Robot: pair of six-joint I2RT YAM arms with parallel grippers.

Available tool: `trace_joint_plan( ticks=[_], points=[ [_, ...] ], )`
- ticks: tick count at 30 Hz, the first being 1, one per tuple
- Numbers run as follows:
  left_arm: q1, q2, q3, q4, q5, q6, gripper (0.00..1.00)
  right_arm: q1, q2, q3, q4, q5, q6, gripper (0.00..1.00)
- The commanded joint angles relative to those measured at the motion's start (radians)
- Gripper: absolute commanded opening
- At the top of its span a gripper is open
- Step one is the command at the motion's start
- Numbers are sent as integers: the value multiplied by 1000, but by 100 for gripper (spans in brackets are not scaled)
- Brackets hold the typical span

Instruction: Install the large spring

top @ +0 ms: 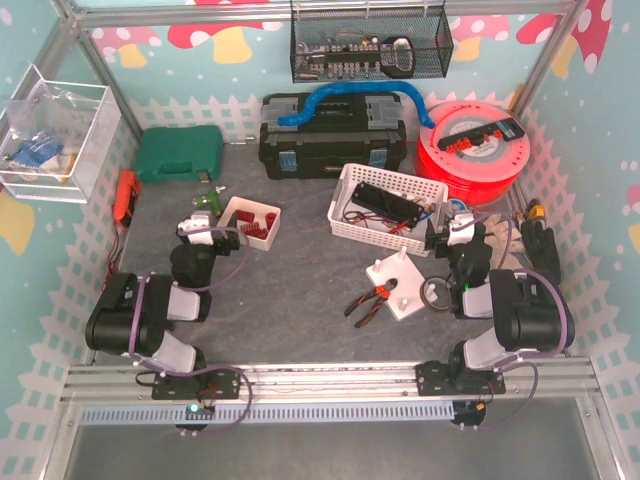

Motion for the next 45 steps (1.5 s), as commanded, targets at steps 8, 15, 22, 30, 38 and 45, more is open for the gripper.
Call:
trace_joint_plan(
  ticks=[8, 15, 22, 30, 38, 45],
  points=[
    [6, -4, 14, 4, -2, -10, 99, -2, 2, 13, 27, 13, 3, 100],
    [6, -11, 7, 11, 9, -4, 99, -2, -96, 35, -89, -28, -10, 100],
    [-5, -244, 138, -450, -28, -90, 99, -2, -289, 222, -535, -126, 65, 100],
    [-4, -336, 453, -1020, -41, -400, 99, -2, -399, 473, -990, -119, 393, 100],
    [6, -423, 435, -1143, 267, -594, 99, -14, -514, 448, -1183, -82, 618, 100],
    [-124, -413, 382, -1108, 413, -614, 92, -12, -564, 405, -1257, -170, 638, 99]
  ],
)
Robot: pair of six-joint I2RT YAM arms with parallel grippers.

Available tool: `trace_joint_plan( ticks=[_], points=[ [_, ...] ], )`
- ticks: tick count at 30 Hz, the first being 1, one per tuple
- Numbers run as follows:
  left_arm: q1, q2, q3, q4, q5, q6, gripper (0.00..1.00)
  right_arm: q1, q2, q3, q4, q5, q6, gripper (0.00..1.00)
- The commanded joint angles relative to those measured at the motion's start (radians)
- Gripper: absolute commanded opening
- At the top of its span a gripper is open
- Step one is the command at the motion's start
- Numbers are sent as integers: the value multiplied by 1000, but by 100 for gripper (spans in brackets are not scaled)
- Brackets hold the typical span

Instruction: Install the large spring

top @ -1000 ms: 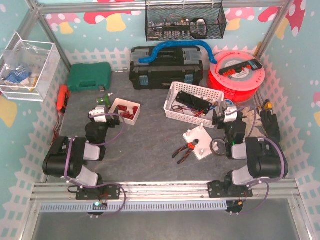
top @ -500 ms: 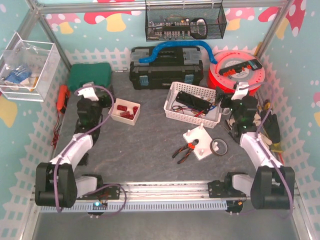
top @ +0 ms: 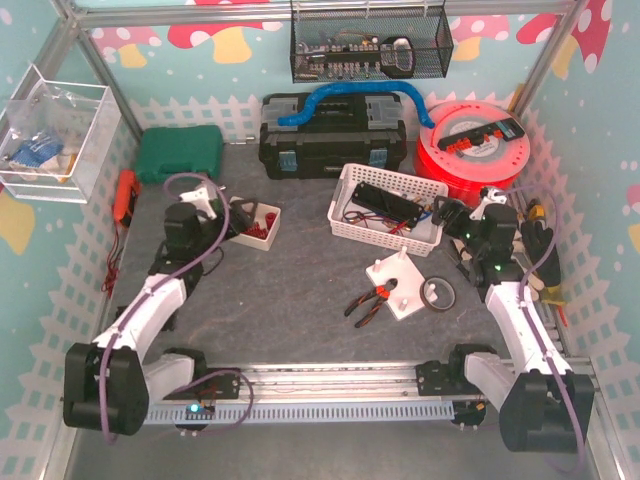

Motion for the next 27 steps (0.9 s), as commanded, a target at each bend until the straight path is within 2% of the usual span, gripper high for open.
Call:
trace_joint_plan(
  ticks=[1, 3, 7, 10, 15, 20, 27],
  points=[
    [-142, 10, -17, -29, 66, -10, 90, 2, -30, -19, -78, -109, 2, 99],
    [-274, 36, -9, -55, -17, 30, 86, 6, -41, -36, -82, -142, -21, 99],
    [-490, 107, 9, -67, -137, 101, 75, 8, -72, -95, -68, -68, -17, 99],
    [-649, 164, 36, -86, -221, 191, 69, 10, -105, -144, -13, -72, -15, 100],
    [-856, 243, 77, -119, -377, 247, 55, 10, -146, -201, 52, -71, -8, 99],
    [-1006, 357, 124, -111, -488, 356, 47, 10, -143, -223, 89, -89, -4, 99],
    [-1029, 534, 210, -92, -415, 387, 45, 10, -153, -234, 105, -88, 3, 99]
  ],
)
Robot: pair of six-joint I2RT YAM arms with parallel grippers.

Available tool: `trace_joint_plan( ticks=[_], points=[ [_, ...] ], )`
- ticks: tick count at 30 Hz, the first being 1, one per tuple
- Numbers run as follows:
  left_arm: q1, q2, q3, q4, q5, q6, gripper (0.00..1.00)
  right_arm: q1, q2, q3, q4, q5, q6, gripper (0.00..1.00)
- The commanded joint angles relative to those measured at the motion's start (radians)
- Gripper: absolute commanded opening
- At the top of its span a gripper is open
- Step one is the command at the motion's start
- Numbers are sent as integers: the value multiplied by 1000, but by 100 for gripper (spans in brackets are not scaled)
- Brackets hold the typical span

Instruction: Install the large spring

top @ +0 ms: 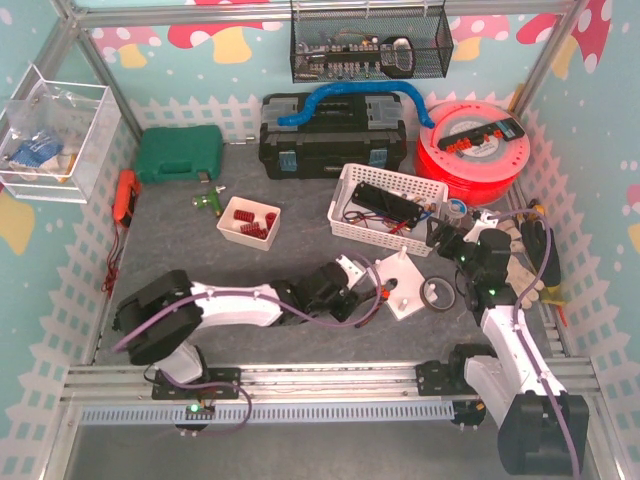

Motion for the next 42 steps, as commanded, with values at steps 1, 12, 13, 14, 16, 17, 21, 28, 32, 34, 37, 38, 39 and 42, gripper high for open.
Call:
trace_joint_plan(
  ticks=[1, 12, 13, 14, 16, 17, 21, 28, 32, 34, 37, 38, 39, 42],
  points=[
    [-7, 95, 67, 7, 5, 52, 45, 4, -16, -19, 41, -3, 8, 99],
    [-10, 214, 122, 18, 73, 76, 40, 4, -47, -37, 55, 17, 17, 99],
    [-11, 218, 120, 19, 75, 77, 40, 4, -47, -36, 55, 18, 17, 99],
    [-12, 220, 119, 21, 77, 79, 40, 4, -47, -39, 57, 19, 16, 99],
    [-12, 229, 119, 22, 82, 82, 39, 4, -48, -38, 62, 17, 16, 99],
    [-12, 234, 120, 20, 86, 83, 38, 4, -51, -36, 59, 17, 14, 99],
    [-12, 249, 118, 20, 80, 83, 36, 4, -70, -37, 51, 31, 11, 99],
    [-13, 215, 105, 19, 75, 93, 20, 4, -75, -44, 66, 17, 20, 98],
    [-13, 181, 98, 20, 67, 97, 9, 4, -73, -48, 68, 19, 24, 98],
    [-13, 161, 88, 26, 61, 95, 5, 4, -74, -48, 67, 20, 27, 98],
    [-14, 122, 72, 32, 47, 88, 0, 4, -74, -49, 68, 18, 29, 98],
    [-14, 105, 66, 34, 39, 85, 0, 4, -74, -50, 67, 19, 28, 98],
    [-13, 88, 58, 37, 28, 79, 0, 4, -75, -50, 68, 19, 28, 98],
    [-14, 23, 35, 47, -14, 58, 0, 4, -73, -49, 67, 22, 27, 98]
  ],
)
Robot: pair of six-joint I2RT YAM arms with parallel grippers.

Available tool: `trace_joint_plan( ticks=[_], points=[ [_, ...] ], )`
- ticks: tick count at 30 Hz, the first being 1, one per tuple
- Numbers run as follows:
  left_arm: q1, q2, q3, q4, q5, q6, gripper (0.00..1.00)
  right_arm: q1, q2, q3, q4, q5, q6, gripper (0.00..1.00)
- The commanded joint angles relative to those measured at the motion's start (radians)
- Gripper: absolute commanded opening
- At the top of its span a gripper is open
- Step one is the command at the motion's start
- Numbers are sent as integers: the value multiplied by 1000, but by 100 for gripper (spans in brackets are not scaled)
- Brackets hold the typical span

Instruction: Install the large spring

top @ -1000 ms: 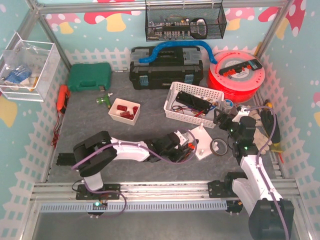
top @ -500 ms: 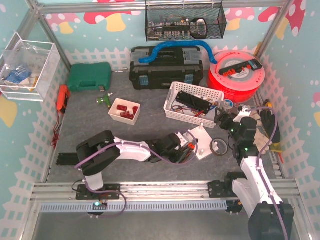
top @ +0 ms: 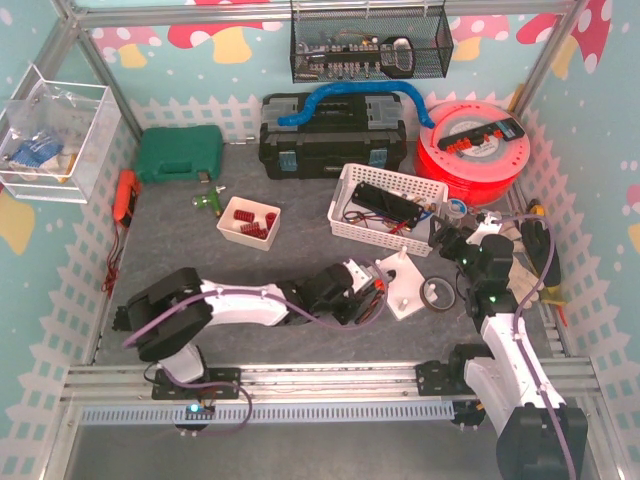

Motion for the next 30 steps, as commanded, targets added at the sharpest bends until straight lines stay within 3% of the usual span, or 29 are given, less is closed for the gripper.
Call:
trace_joint_plan(
  ticks=[1, 10, 13, 18, 24, 30],
  points=[
    [-6, -122, -27, 45, -87, -33, 0, 4, -6, -15, 23, 3, 7, 97],
    [-2, -422, -140, 18, -547, -171, 0, 5, -20, -22, 32, 3, 11, 95],
    [49, -539, -199, 9, -681, -262, 0, 7, -12, -24, 37, 3, 15, 95],
    [296, -706, -265, -61, -636, -410, 0, 11, 2, -20, 39, -3, 19, 95],
    [579, -842, -342, -229, -711, -672, 0, 14, -1, -24, 45, -4, 21, 95],
    [955, -857, -464, -190, -495, -782, 0, 17, 13, -32, 65, -16, 35, 94]
  ],
)
